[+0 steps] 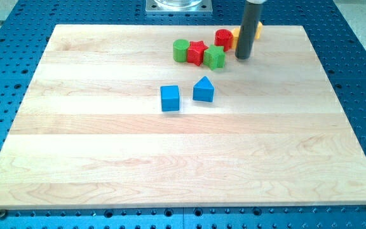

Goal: Push the green star to the top left of the blue triangle

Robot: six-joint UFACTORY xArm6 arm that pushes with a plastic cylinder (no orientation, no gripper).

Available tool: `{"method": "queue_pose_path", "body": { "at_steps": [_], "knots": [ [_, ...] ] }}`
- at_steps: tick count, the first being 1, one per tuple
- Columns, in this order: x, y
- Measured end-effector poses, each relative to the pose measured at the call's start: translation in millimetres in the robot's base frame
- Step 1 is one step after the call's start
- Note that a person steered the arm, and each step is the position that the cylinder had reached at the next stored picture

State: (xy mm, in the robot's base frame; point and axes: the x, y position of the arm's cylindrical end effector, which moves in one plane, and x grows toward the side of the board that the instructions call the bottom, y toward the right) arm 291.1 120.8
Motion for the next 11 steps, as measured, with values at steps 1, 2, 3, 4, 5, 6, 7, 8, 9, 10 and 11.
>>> {"method": "queue_pose_path", "body": {
  "at_steps": [1, 2, 3, 4, 5, 6, 7, 8, 9, 10, 11],
  "knots": [
    [0, -61],
    [-7, -96],
    [-64, -94],
    [-41, -144],
    [24, -138],
    [-6, -136],
    [-25, -76],
    [2, -52],
    [33, -89],
    [36, -88],
    [-21, -96]
  ]
}}
